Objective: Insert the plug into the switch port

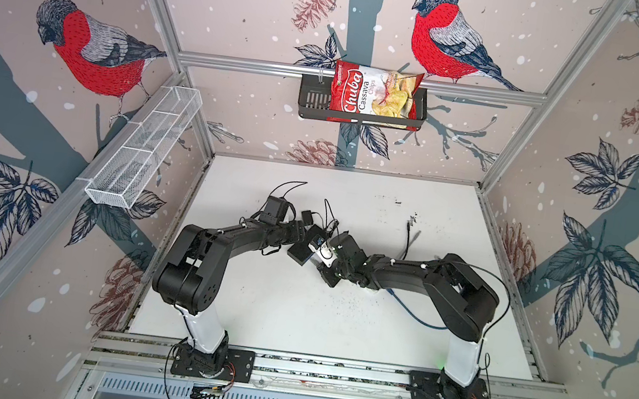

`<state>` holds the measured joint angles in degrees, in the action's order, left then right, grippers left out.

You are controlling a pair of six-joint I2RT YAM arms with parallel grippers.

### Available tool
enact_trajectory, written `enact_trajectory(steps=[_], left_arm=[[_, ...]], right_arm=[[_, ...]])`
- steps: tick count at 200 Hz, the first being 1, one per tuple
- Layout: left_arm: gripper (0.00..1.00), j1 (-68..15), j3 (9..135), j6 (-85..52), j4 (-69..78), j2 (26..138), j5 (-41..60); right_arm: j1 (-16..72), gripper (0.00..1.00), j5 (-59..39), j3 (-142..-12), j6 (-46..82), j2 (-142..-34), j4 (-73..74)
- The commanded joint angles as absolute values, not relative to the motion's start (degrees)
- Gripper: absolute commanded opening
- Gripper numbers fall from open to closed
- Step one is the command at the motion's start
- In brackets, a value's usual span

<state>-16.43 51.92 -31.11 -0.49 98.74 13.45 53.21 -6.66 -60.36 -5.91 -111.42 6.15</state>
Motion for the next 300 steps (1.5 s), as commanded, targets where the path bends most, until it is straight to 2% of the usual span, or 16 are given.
enact_trajectory(steps=[1, 91, 194, 300], left_arm=[[0.72, -16.35, 52.54, -30.29, -0.57, 99.29, 12.61], [0.67, -16.39, 51.38, -30.9, -0.4, 100.93, 13.65], [0.53, -16.35, 49.45, -31.82, 1.84, 101.21, 17.73], [0.53, -16.35, 50.01, -30.28, 0.97, 101.4, 18.06]], right_arm=[[53.32, 0.07, -4.29, -61.55, -4.89, -112.54, 3.88], [53.18, 0.07, -4.32, -62.49, -3.81, -113.46, 4.08], [52.29, 0.06, -3.07, -65.48, -0.75, -115.73, 2.37], [51.19, 0.06, -2.37, -66.94, -2.77, -115.89, 0.46]])
